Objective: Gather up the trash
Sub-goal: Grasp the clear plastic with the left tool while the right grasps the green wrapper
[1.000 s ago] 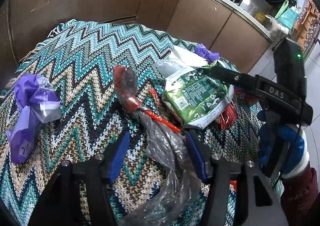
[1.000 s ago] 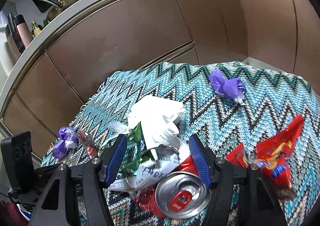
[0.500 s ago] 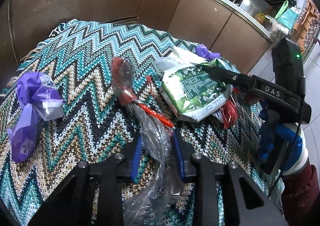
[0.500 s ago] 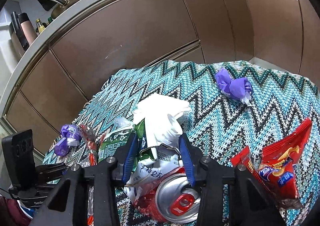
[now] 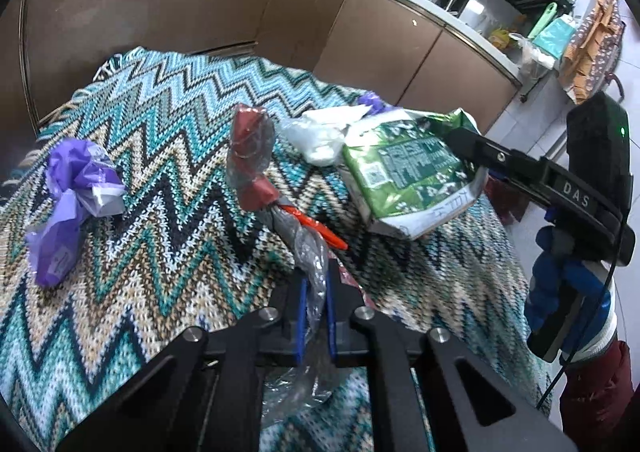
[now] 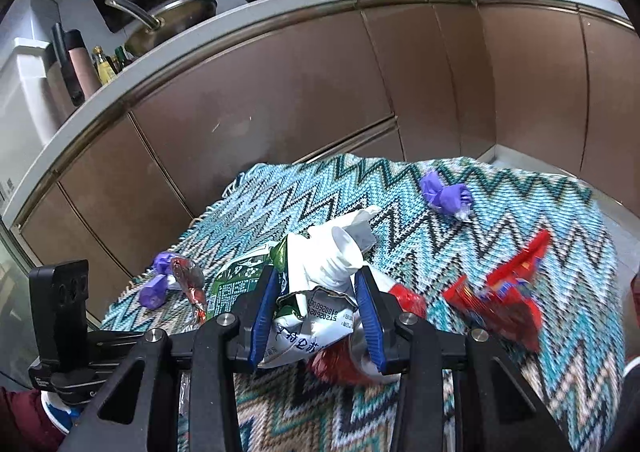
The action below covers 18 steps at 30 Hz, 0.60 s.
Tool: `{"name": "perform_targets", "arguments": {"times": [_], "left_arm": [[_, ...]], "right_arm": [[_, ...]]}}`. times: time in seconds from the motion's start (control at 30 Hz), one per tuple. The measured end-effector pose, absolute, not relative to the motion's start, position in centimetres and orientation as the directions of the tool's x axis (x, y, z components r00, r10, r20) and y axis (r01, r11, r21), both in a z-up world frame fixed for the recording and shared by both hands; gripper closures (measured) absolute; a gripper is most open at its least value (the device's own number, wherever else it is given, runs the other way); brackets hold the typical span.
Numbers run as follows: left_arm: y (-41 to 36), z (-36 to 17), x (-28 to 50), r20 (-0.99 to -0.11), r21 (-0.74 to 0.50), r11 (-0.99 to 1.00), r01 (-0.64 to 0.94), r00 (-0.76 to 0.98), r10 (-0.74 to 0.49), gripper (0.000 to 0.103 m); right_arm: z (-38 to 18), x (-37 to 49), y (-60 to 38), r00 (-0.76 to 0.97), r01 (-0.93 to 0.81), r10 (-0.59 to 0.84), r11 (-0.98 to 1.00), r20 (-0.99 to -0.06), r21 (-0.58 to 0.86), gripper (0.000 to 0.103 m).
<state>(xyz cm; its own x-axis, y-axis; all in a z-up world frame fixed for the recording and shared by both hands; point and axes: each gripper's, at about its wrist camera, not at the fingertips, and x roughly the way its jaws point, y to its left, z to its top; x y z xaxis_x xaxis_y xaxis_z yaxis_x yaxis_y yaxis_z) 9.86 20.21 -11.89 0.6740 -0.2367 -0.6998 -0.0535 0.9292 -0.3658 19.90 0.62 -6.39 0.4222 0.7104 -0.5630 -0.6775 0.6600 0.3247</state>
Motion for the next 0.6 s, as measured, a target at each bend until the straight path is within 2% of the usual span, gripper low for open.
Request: {"name": "perform_targets", "arguments": {"times": [0.33, 0.6], "left_arm": [[17.8, -8.2, 7.0, -0.661, -0.355, 0.935, 0.02, 0.702, -0.266, 0.096], [10.7, -4.7, 8.2, -0.636, -0.337, 0.922, 0.19, 0.676, -0.372, 0.096]], "right_arm": [[-3.0, 15.0, -6.9, 0.552, -0.599, 0.666, 0.735, -0.501, 0.318, 0.066], [-1.7, 11.6, -17.6, 0.708, -0.433, 0.517, 0.856, -0.481, 0.282, 0.066]]}}
